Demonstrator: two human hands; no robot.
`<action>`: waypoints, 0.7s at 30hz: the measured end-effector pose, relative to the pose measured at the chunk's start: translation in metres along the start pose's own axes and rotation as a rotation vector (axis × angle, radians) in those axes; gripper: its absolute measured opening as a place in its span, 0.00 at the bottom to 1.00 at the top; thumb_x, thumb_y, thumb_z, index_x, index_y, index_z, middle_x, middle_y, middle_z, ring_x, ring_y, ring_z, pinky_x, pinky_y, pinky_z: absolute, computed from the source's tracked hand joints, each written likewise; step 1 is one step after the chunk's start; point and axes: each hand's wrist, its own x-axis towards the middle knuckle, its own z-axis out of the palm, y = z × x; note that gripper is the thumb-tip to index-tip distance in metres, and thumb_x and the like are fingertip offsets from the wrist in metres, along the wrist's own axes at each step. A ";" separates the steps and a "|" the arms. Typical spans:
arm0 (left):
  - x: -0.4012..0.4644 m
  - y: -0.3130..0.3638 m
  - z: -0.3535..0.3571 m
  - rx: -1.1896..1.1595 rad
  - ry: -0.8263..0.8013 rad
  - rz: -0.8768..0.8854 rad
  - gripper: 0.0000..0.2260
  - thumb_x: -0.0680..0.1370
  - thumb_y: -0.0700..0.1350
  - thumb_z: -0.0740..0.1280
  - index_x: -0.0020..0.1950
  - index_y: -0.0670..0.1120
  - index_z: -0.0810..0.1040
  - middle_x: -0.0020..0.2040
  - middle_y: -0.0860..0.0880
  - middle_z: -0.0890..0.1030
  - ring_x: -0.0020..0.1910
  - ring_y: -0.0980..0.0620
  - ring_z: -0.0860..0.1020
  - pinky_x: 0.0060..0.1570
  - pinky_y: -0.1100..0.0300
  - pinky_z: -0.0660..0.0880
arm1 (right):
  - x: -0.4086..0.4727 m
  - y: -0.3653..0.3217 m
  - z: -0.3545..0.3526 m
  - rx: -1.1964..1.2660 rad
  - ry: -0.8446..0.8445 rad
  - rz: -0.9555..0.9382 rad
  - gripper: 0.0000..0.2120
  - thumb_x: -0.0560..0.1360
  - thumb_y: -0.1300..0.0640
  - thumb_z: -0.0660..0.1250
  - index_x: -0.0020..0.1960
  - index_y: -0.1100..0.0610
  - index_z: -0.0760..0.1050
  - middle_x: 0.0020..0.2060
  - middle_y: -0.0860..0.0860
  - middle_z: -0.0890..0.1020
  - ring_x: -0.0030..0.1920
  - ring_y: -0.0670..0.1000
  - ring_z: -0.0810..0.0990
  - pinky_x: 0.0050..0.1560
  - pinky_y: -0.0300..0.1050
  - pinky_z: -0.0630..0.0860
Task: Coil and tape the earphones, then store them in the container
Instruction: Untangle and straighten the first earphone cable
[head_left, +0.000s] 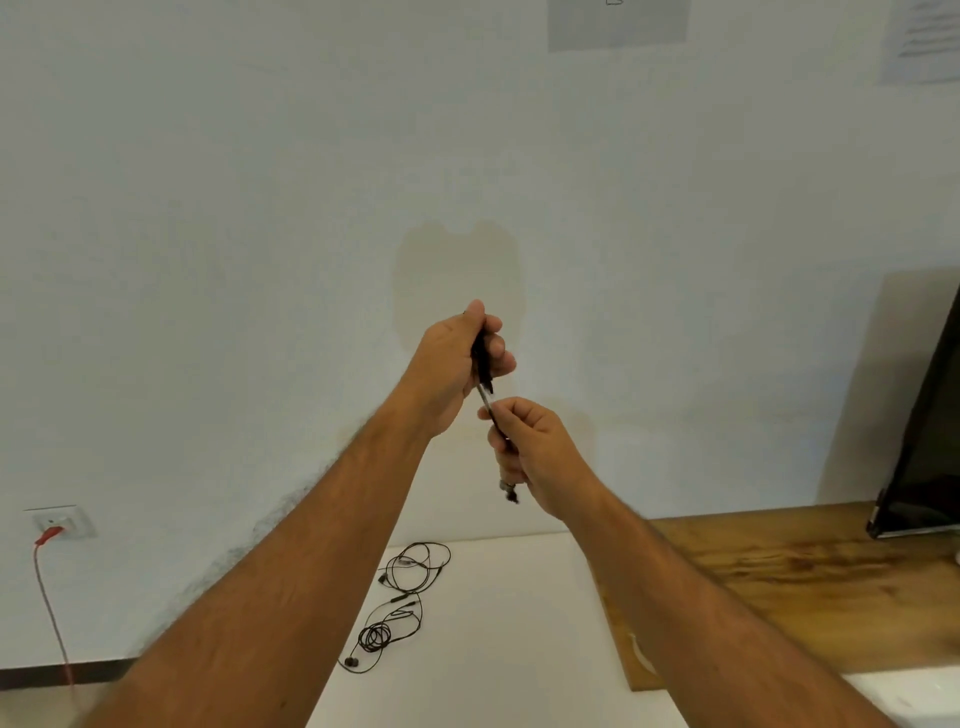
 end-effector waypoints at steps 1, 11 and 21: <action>0.000 -0.001 0.000 0.073 0.023 0.027 0.16 0.85 0.50 0.53 0.47 0.43 0.75 0.33 0.50 0.79 0.36 0.51 0.80 0.49 0.56 0.79 | -0.001 -0.001 0.001 -0.019 -0.006 0.005 0.10 0.82 0.57 0.59 0.48 0.60 0.77 0.29 0.52 0.71 0.23 0.46 0.59 0.24 0.38 0.57; -0.001 -0.019 -0.010 0.605 0.047 -0.019 0.17 0.84 0.48 0.57 0.47 0.41 0.80 0.40 0.47 0.84 0.40 0.54 0.83 0.45 0.63 0.77 | 0.000 -0.038 -0.002 -1.120 -0.052 -0.186 0.08 0.77 0.57 0.65 0.51 0.56 0.82 0.33 0.45 0.80 0.35 0.47 0.77 0.40 0.45 0.74; -0.010 -0.027 -0.014 0.674 -0.202 -0.372 0.26 0.84 0.56 0.50 0.47 0.40 0.80 0.37 0.44 0.84 0.39 0.49 0.84 0.45 0.57 0.80 | 0.003 -0.065 -0.020 -1.289 -0.099 -0.334 0.07 0.74 0.57 0.67 0.43 0.50 0.83 0.37 0.41 0.80 0.38 0.43 0.76 0.40 0.38 0.71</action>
